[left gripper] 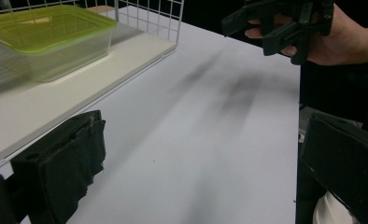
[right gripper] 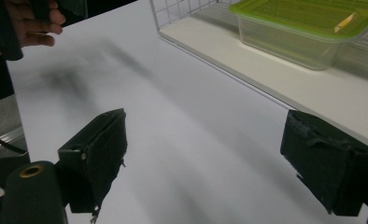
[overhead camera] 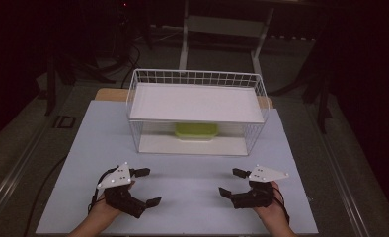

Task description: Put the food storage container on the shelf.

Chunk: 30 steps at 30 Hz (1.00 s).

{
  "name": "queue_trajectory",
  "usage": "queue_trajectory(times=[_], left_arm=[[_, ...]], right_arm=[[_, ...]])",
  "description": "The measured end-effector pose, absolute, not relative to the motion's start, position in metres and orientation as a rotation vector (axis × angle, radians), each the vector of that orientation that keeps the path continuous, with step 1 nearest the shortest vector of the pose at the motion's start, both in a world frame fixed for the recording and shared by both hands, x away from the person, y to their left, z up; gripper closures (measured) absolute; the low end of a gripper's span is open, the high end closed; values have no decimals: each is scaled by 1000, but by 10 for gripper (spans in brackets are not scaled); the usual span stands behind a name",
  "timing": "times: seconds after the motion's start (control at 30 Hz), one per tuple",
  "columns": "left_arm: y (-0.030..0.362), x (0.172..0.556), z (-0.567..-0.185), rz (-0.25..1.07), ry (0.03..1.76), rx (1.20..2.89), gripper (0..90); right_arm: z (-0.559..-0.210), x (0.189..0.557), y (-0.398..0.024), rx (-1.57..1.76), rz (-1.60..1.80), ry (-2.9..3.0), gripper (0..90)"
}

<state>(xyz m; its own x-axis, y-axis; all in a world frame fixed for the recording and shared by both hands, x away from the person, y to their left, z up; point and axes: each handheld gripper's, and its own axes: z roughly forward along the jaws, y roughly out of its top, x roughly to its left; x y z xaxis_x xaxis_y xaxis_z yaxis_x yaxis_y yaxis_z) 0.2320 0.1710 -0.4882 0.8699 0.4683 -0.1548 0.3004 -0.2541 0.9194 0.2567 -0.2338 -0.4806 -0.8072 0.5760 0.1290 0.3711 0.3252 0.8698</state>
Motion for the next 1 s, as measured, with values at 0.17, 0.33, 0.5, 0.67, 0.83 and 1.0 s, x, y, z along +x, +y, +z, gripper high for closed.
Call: queue_trajectory(times=[0.17,0.33,0.5,0.67,0.83,1.0], left_arm=[[176,234,-494,181,590,1840,5],[177,235,-501,188,614,1839,5],[179,237,-504,234,637,1804,5],[180,238,-508,223,650,1797,5],[179,238,-506,240,653,1785,5],[179,238,-505,262,654,1776,5]], right_arm=[[-486,260,-237,843,1499,2393,145],[-493,266,-240,826,1525,2396,145],[-498,271,-243,803,1524,2378,145],[-499,272,-244,807,1529,2396,144],[-496,271,-243,770,1544,2361,140],[-496,271,-240,769,1558,2371,140]])
